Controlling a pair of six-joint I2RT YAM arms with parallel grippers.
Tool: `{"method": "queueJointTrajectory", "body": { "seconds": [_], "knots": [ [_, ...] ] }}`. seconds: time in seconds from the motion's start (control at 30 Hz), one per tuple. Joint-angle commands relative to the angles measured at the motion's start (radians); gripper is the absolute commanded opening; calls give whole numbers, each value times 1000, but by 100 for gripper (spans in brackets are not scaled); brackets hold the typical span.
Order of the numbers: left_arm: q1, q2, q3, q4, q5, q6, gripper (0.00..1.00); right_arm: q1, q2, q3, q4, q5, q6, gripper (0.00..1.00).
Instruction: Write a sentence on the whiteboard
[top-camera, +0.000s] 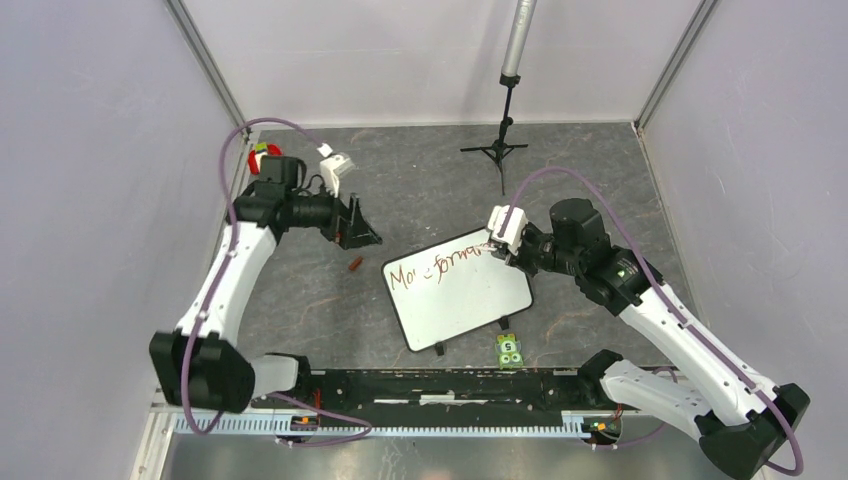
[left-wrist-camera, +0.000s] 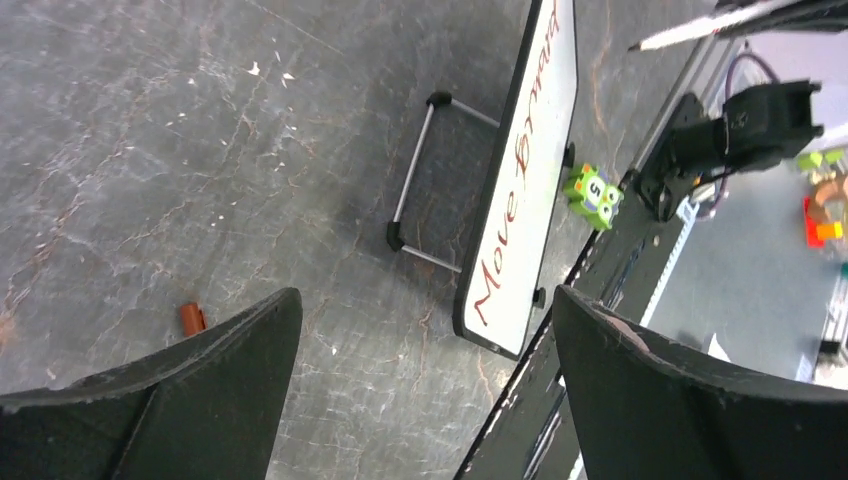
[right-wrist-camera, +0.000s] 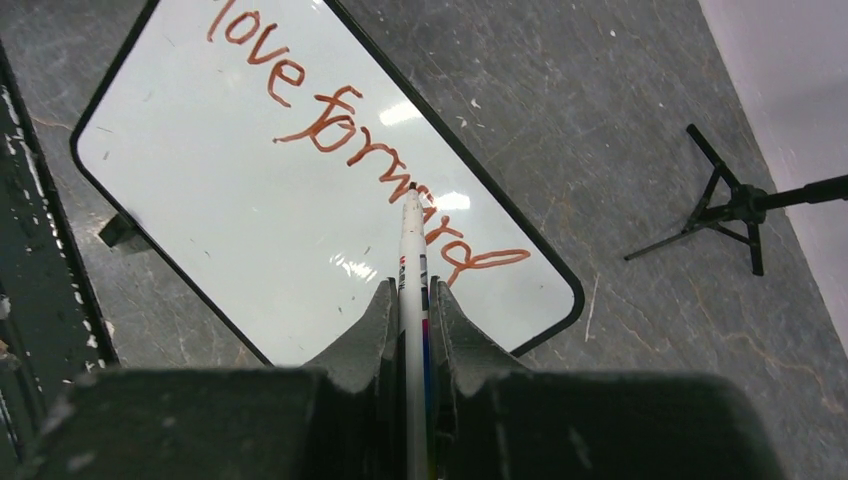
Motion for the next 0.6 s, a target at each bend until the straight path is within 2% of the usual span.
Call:
{"method": "queueJointTrajectory", "body": {
  "seconds": [0.0, 0.1, 0.27, 0.57],
  "knots": [
    [28, -124, -88, 158, 59, -204, 100, -3, -9, 31, 69, -102, 57, 0],
    [27, -154, -129, 119, 59, -178, 100, -2, -1, -9, 117, -156, 86, 0],
    [26, -94, -161, -30, 21, -1, 94, 26, 32, -65, 204, -211, 130, 0],
    [-24, -17, -189, -48, 89, 78, 87, 221, 105, -138, 335, -67, 121, 0]
  ]
}}
